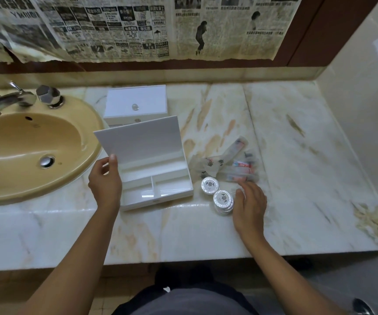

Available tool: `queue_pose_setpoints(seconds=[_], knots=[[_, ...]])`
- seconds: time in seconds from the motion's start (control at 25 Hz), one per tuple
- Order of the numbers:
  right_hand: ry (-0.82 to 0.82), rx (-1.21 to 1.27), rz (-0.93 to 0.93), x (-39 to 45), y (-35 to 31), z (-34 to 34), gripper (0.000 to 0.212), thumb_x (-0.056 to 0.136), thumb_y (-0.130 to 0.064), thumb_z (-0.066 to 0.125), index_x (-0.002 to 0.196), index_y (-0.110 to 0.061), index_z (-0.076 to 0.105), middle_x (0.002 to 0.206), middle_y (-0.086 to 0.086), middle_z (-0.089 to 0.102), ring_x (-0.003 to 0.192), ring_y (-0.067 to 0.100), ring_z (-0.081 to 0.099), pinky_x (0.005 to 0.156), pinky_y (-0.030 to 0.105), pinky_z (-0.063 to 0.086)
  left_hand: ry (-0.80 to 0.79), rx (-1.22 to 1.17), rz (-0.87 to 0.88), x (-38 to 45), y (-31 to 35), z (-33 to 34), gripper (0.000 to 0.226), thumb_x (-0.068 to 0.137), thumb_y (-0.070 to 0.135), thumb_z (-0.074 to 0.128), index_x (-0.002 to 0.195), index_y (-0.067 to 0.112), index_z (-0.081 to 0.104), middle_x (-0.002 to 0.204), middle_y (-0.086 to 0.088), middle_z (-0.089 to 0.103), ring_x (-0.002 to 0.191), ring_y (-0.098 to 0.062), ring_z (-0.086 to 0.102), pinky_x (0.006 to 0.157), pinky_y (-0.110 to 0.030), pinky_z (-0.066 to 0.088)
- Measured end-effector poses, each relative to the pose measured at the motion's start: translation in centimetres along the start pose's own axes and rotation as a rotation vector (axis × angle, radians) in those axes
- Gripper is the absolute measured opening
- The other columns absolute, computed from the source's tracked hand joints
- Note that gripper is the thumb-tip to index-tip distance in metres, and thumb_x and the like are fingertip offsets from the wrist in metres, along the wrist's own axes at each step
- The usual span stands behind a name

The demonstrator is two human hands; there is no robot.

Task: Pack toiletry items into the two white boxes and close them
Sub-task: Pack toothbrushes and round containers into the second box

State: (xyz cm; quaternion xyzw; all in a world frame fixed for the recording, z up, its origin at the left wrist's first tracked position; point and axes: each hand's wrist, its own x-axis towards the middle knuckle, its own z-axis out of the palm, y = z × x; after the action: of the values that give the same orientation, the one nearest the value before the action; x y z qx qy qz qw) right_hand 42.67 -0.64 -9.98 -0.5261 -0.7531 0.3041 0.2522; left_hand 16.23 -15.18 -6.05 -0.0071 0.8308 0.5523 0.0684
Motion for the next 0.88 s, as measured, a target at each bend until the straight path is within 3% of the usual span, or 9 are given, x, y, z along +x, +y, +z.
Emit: queue_pose_setpoints(seconds=[0.16,0.28,0.4,0.48,0.64,0.72,0.88], knots=[[0.13,-0.063,-0.091,1.5,-2.3,-1.2,0.036,0.083,-0.022,0.044,0.109,-0.017,0.068,0.116,0.001,0.064,0.108,0.028,0.057,0.092,0.045,0.043,-0.003,-0.005,0.002,0.0,-0.1,-0.1,0.026,0.094,0.046,0.056,0.097,0.022,0.064,0.1,0.003,0.065,0.091,-0.011,0.06,0.083,-0.025,0.042],[-0.043,-0.159,-0.133,4.8,-4.1,-1.8,0.048,0.082,-0.002,0.056,0.125,-0.02,0.061,0.13,0.005,0.053,0.108,0.029,0.058,0.087,0.041,0.044,-0.007,-0.01,-0.006,-0.1,0.0,-0.1,0.026,0.094,0.046,0.056,0.098,0.022,0.063,0.1,0.003,0.065,0.091,-0.011,0.059,0.082,-0.025,0.042],[-0.269,-0.308,-0.183,6.7,-5.2,-0.7,0.057,0.085,-0.002,0.053,0.135,-0.028,0.051,0.147,0.0,0.037,0.112,0.025,0.057,0.086,0.038,0.048,-0.004,-0.02,-0.01,-0.1,0.1,-0.1,0.025,0.095,0.045,0.057,0.097,0.021,0.063,0.099,0.002,0.065,0.092,-0.012,0.059,0.08,-0.025,0.041],[-0.314,-0.355,-0.208,7.2,-5.1,0.3,0.049,0.086,-0.004,0.055,0.129,-0.026,0.057,0.147,-0.002,0.039,0.112,0.024,0.058,0.084,0.037,0.049,-0.002,-0.028,-0.016,0.0,0.1,0.0,0.024,0.095,0.044,0.057,0.097,0.021,0.063,0.1,0.001,0.065,0.091,-0.012,0.059,0.08,-0.025,0.041],[-0.159,-0.213,-0.299,7.5,-5.0,0.9,0.021,0.085,-0.001,0.06,0.1,-0.01,0.071,0.112,0.003,0.067,0.09,0.03,0.068,0.069,0.035,0.052,-0.024,-0.053,-0.037,0.3,-0.3,-0.1,0.028,0.094,0.046,0.057,0.099,0.02,0.065,0.102,0.001,0.067,0.094,-0.013,0.06,0.079,-0.026,0.042],[-0.04,-0.163,-0.393,7.5,-6.0,0.5,0.016,0.082,0.002,0.065,0.092,-0.008,0.072,0.098,0.004,0.07,0.078,0.029,0.069,0.063,0.03,0.05,-0.041,-0.081,-0.057,0.5,-0.5,-0.2,0.029,0.093,0.046,0.058,0.1,0.019,0.066,0.103,0.0,0.067,0.096,-0.015,0.06,0.079,-0.026,0.042],[0.084,-0.089,-0.493,6.8,-11.2,-1.0,0.014,0.085,-0.001,0.063,0.092,-0.01,0.069,0.09,0.001,0.067,0.066,0.023,0.062,0.055,0.02,0.037,-0.071,-0.141,-0.117,0.9,-0.5,-0.3,0.025,0.092,0.045,0.06,0.099,0.022,0.066,0.103,0.002,0.067,0.099,-0.015,0.061,0.08,-0.025,0.043]])
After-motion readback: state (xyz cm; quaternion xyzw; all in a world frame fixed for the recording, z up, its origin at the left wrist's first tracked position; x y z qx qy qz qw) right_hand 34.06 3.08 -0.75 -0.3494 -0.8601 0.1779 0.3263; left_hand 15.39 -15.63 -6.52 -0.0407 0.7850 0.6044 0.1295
